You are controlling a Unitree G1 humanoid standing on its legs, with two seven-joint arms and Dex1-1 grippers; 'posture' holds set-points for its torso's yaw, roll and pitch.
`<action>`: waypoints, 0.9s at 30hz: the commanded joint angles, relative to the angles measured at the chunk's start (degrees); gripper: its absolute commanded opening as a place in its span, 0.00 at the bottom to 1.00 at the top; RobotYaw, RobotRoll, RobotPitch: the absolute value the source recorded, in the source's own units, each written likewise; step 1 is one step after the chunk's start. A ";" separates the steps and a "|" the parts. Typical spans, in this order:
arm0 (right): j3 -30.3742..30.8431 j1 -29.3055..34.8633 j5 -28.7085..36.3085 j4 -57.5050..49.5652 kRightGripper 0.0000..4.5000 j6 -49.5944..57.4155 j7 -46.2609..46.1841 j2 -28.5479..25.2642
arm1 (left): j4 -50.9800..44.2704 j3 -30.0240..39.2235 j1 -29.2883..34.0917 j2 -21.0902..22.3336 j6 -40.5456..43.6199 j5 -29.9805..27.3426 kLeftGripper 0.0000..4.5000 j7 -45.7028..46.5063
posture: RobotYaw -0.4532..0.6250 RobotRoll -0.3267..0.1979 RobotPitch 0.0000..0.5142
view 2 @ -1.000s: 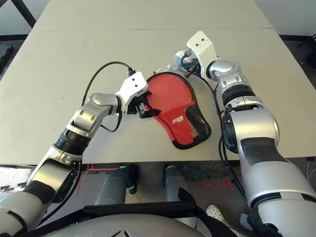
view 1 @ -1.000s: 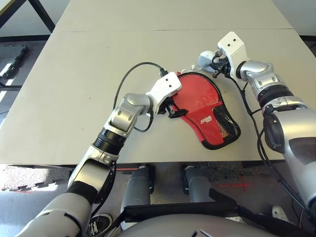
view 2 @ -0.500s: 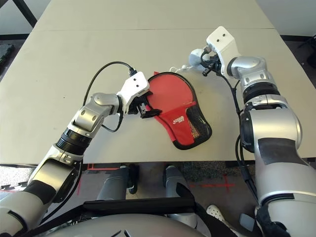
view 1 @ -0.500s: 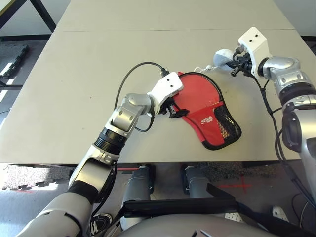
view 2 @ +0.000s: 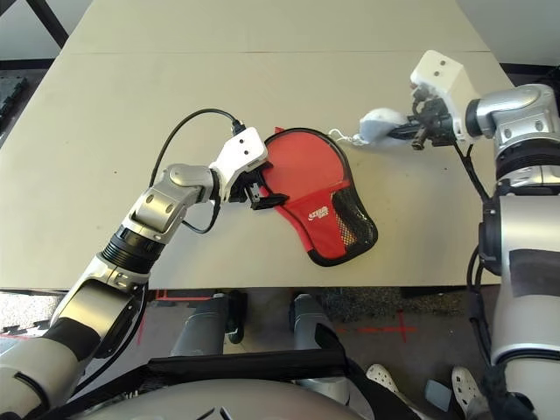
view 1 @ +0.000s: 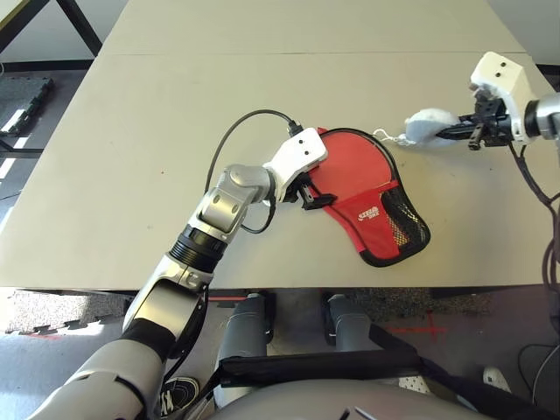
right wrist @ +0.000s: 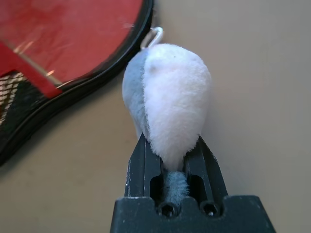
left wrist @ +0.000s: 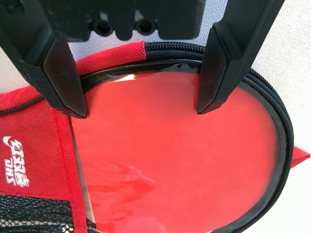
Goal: Store the ping-pong paddle in its case and zip it.
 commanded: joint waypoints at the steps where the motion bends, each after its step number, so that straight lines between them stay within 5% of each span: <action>1: 4.09 1.58 3.31 -2.25 0.03 1.44 5.83 -3.65 | 4.14 -3.18 1.85 -0.24 1.39 1.30 1.00 -0.59 | 0.42 0.62 0.41; 14: 32.06 13.64 36.73 -28.85 0.03 12.82 5.83 -22.59 | 6.09 -3.16 0.99 -0.63 0.29 1.47 1.00 -0.87 | 0.40 0.62 0.41; 27: 45.34 19.51 48.40 -45.22 0.03 13.98 5.83 -36.14 | 8.43 -3.24 0.13 -1.41 -1.05 1.70 1.00 -0.83 | 0.36 0.62 0.41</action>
